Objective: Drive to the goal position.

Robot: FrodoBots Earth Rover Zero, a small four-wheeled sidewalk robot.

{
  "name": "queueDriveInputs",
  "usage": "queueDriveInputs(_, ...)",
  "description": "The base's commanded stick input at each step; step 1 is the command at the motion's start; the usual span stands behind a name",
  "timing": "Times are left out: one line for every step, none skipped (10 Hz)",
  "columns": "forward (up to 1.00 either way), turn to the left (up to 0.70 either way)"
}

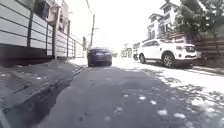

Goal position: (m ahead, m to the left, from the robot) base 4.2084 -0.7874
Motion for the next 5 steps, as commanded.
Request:
queueDriveInputs(1.00, 0.04)
queueDriveInputs(1.00, 0.02)
queueDriveInputs(1.00, -0.01)
queueDriveInputs(1.00, -0.04)
queueDriveInputs(1.00, -0.07)
